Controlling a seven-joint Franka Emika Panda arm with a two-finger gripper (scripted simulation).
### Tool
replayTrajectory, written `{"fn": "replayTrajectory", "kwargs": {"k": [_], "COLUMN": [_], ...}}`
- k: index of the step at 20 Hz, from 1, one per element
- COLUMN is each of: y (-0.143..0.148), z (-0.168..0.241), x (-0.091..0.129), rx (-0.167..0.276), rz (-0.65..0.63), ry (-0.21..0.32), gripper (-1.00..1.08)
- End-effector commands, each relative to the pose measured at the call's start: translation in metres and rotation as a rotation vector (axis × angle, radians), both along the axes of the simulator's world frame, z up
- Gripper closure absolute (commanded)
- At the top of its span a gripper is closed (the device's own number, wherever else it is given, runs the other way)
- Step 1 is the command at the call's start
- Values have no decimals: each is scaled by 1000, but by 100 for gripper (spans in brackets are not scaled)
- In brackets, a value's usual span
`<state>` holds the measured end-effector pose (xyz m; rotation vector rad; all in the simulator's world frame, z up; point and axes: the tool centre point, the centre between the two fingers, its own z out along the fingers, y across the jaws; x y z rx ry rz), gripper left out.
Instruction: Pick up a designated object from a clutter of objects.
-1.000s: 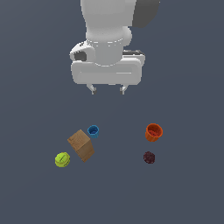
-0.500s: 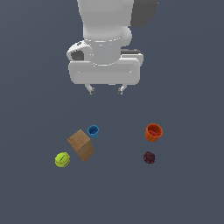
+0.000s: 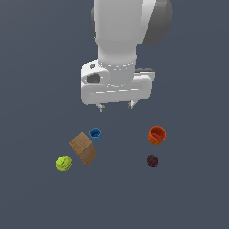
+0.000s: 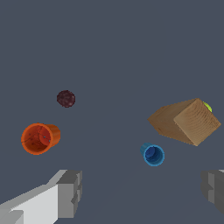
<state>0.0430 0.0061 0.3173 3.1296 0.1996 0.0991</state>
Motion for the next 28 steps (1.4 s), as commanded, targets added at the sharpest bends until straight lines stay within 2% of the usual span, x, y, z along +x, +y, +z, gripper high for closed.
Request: {"fn": "replayTrajectory", "kwargs": {"k": [1, 9, 15, 22, 28], "y": [11, 59, 100, 143, 167], "z": [-14, -75, -129, -188, -222], "x": [11, 50, 71, 84, 87], "rx": [-10, -35, -42, -38, -32], "rz": [64, 320, 515, 714, 820], "ry": [6, 27, 41, 53, 58], "gripper": [-92, -92, -92, -92, -92]}}
